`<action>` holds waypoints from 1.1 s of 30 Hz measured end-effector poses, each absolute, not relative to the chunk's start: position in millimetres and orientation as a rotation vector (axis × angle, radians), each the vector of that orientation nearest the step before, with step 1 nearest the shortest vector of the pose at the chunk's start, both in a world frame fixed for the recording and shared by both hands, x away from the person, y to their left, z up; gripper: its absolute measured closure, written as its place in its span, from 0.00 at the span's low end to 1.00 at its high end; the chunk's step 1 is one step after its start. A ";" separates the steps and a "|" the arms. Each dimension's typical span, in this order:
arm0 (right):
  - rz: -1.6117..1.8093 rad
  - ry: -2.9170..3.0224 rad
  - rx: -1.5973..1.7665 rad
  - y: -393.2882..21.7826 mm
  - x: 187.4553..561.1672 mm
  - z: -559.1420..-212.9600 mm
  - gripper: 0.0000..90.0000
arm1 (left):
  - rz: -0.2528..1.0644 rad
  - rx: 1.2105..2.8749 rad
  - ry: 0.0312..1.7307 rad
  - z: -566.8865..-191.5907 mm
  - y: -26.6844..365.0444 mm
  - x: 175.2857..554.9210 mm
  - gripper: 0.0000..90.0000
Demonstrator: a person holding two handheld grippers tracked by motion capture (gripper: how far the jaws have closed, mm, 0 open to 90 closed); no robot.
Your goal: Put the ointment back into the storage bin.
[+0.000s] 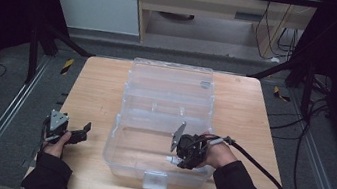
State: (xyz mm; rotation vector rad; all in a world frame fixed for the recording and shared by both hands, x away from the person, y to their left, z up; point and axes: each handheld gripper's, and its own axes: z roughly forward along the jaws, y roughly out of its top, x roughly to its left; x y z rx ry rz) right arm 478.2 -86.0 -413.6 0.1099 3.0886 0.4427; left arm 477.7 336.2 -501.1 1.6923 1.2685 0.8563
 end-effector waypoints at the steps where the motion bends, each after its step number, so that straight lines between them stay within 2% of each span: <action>1: 0.443 3.086 0.104 -85.8 478.4 -414.9 0.77 | 0.856 1.692 1.269 -501.1 336.3 477.8 0.02; 33: 0.287 3.121 0.139 -73.4 481.0 -447.0 0.77 | 0.854 1.692 1.268 -501.0 336.4 477.8 0.02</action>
